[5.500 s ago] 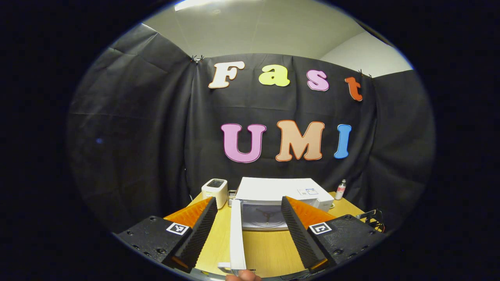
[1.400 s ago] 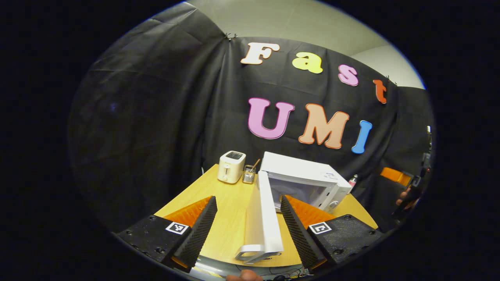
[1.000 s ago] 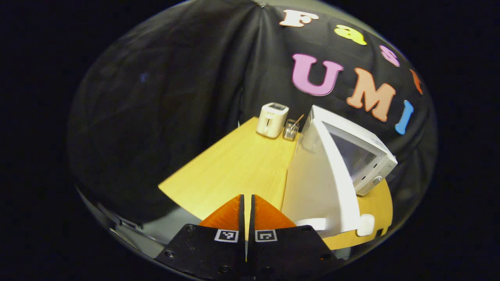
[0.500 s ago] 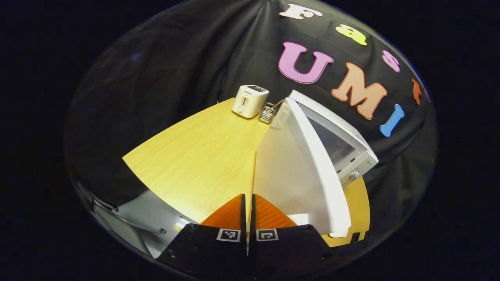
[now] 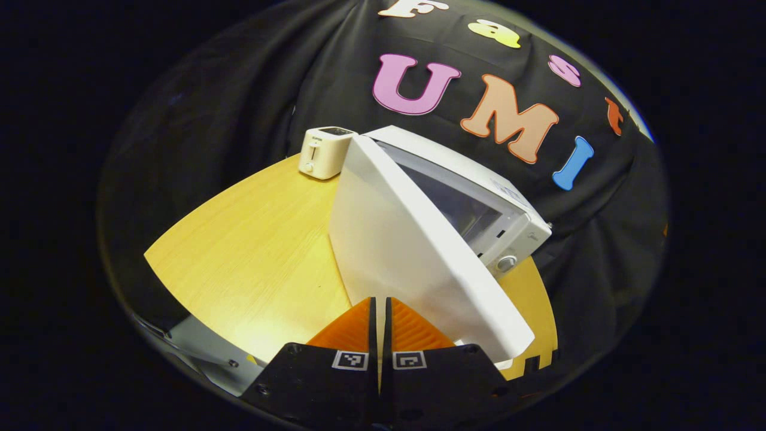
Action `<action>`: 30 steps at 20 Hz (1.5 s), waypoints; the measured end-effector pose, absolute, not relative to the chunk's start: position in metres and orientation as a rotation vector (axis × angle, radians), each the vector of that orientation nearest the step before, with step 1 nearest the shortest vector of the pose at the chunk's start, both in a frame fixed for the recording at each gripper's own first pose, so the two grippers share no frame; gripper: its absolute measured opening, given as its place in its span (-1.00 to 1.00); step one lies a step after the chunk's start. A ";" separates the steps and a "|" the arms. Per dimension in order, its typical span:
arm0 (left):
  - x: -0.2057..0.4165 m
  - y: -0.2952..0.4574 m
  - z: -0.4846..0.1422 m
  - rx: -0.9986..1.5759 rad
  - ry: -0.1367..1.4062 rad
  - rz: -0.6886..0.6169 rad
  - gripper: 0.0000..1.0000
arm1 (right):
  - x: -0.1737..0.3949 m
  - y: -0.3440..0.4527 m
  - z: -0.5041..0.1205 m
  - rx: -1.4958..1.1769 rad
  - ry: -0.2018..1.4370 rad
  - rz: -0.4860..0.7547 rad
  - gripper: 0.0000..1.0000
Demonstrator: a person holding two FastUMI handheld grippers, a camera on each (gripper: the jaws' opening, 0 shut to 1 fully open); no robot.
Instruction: Open the microwave oven with the left hand, put the food in, and close the microwave oven.
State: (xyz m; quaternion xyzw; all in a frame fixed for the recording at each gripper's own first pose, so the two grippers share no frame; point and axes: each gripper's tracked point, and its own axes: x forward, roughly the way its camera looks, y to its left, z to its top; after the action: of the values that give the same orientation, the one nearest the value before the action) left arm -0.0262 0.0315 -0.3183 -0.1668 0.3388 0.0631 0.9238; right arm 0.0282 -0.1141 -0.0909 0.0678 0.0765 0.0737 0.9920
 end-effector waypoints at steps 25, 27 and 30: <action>0.109 -0.068 -0.332 -0.182 0.634 0.023 -0.99 | 0.069 -0.169 -0.106 0.128 0.138 0.138 0.82; 0.118 -0.073 -0.331 -0.174 0.624 0.013 -0.99 | 0.068 -0.169 -0.106 0.118 0.136 0.134 0.82; 0.132 -0.079 -0.331 -0.158 0.615 0.000 -0.99 | 0.067 -0.169 -0.106 0.110 0.139 0.132 0.82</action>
State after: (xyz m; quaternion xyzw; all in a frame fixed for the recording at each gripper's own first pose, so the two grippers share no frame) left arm 0.1321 -0.0786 -0.3313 -0.0779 0.3024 0.0002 0.9500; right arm 0.0673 -0.1690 -0.1065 0.0549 0.0692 0.0657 0.9939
